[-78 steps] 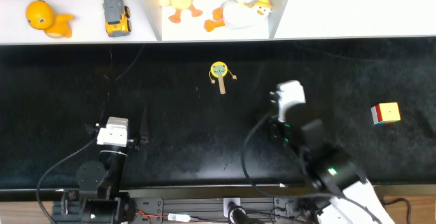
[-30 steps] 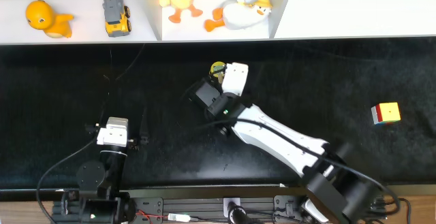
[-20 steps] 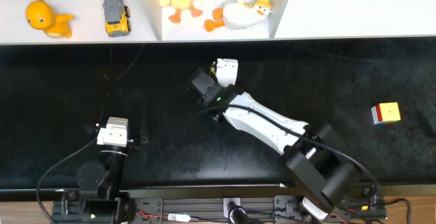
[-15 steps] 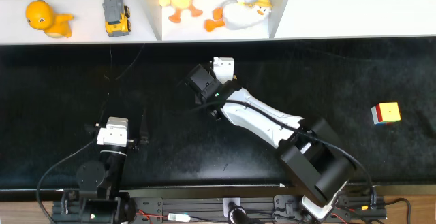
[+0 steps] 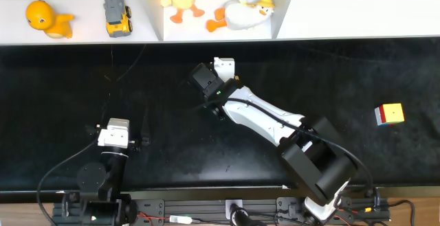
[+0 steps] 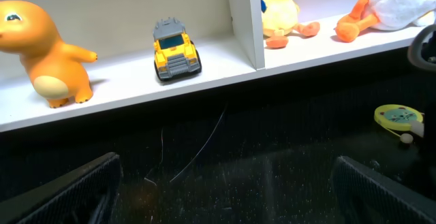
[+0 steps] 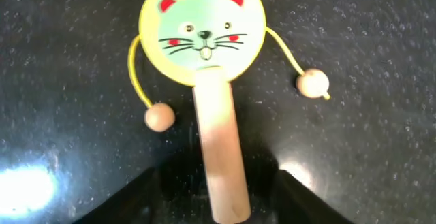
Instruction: Store Toys
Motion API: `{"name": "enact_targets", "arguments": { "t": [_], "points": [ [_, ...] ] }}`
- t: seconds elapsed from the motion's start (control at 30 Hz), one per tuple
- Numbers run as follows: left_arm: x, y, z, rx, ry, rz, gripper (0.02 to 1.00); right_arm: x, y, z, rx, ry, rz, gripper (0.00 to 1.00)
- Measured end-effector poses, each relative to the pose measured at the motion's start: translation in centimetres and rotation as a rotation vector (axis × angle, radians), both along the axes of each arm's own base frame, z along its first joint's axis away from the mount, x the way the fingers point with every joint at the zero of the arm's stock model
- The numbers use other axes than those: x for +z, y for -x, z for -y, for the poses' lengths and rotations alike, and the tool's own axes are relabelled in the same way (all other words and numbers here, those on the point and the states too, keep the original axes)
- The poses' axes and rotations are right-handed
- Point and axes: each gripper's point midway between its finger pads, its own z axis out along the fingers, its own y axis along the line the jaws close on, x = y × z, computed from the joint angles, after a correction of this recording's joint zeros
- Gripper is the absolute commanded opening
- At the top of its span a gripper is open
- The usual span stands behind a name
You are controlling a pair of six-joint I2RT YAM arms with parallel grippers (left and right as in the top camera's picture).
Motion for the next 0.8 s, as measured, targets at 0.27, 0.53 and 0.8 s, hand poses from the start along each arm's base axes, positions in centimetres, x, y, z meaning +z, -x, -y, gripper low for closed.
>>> {"name": "enact_targets", "arguments": {
  "t": [0.27,0.53,0.8],
  "points": [
    [0.0,0.0,0.01,0.0,0.0,0.0,0.993,0.02,-0.2,0.34,-0.008,0.007,0.003,0.415],
    [0.0,0.0,0.01,0.0,0.0,0.0,0.996,0.12,-0.38,0.65,-0.013,0.024,0.016,0.255],
    [-0.01,0.0,0.0,0.0,0.0,0.0,0.996,0.13,-0.39,0.67,-0.015,0.024,0.016,0.073]
  ]
}}
